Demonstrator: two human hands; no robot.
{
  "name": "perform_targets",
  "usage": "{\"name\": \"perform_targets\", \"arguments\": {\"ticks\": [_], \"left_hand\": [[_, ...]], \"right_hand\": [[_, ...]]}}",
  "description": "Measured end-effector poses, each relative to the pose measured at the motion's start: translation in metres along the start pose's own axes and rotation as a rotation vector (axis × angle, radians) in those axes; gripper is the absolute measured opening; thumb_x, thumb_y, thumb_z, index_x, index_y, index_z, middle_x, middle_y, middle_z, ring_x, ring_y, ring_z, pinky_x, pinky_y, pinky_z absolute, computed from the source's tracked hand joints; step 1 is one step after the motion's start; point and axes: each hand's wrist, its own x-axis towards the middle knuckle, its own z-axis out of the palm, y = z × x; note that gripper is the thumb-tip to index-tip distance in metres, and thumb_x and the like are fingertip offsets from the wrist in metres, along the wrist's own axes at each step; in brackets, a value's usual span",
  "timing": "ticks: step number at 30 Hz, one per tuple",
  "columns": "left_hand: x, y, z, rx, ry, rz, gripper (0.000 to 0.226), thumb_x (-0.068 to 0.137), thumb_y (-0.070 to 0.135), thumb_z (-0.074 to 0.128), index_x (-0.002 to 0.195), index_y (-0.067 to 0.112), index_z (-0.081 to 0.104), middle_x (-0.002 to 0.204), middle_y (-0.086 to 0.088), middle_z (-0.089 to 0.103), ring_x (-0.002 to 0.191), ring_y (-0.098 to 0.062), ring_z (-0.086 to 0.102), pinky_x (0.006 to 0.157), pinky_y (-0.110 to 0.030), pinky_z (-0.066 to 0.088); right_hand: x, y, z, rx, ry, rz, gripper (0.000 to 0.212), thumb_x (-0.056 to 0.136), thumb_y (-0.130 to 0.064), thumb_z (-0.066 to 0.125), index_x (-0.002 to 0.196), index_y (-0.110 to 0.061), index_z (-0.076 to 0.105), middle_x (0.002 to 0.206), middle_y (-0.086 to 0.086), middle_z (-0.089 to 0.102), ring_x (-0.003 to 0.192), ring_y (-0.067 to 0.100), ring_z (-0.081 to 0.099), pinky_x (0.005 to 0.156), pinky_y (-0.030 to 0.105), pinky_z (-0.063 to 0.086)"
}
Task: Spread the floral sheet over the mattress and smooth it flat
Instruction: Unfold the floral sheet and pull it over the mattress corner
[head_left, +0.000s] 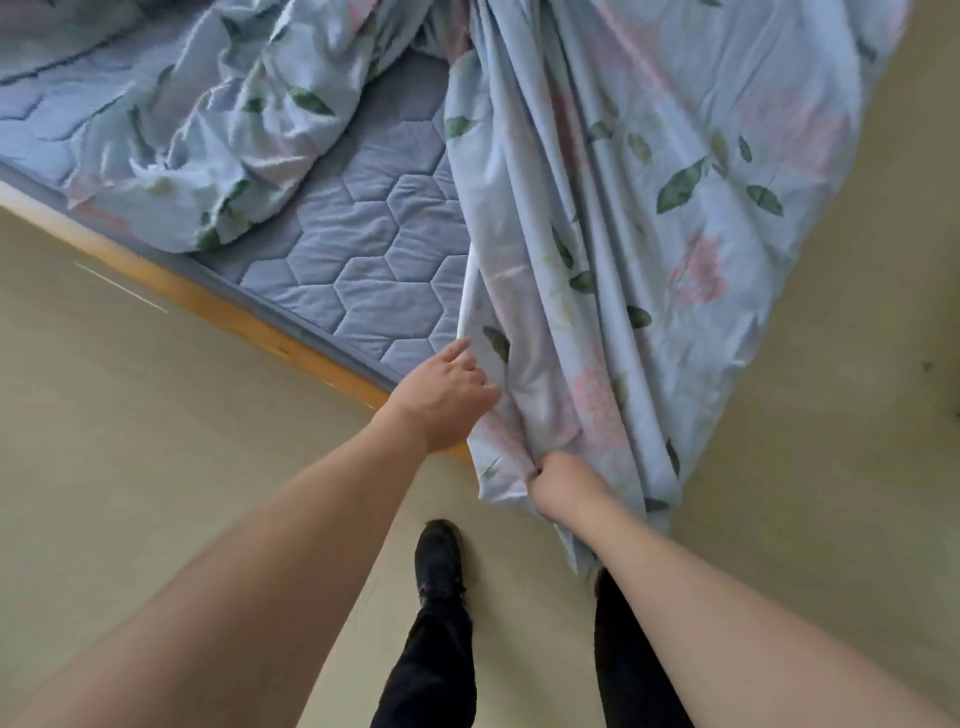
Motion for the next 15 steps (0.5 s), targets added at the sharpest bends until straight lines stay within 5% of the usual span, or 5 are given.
{"name": "perform_targets", "arguments": {"ticks": [4,10,15], "left_hand": [[-0.037,-0.006,-0.003,-0.092,-0.088,-0.131,0.020,0.088,0.009,0.044,0.102,0.019,0.056,0.095,-0.001,0.065,0.094,-0.023,0.053,0.090,-0.029,0.035],[-0.112,0.004,0.058,-0.295,-0.189,-0.324,0.012,0.087,0.010,0.045,0.088,0.021,0.047,0.089,-0.004,0.063,0.088,-0.026,0.053,0.082,-0.030,0.033],[-0.183,0.027,0.147,-0.553,-0.305,-0.473,0.012,0.088,0.010,0.045,0.086,0.021,0.048,0.087,-0.005,0.058,0.082,-0.025,0.047,0.068,-0.030,0.032]], "right_hand": [[-0.017,-0.030,0.013,-0.045,-0.074,-0.017,0.028,0.092,-0.027,0.048,0.111,-0.011,0.062,0.109,0.010,0.063,0.099,0.031,0.061,0.077,0.030,0.047],[-0.027,-0.067,0.074,-0.279,-0.261,-0.069,0.032,0.090,-0.016,0.042,0.116,-0.007,0.059,0.119,0.011,0.061,0.107,0.031,0.057,0.095,0.038,0.047],[-0.016,-0.080,0.145,-0.469,-0.367,-0.066,0.014,0.089,-0.018,0.050,0.080,-0.009,0.057,0.082,0.004,0.061,0.073,0.024,0.055,0.068,0.031,0.044]]}}
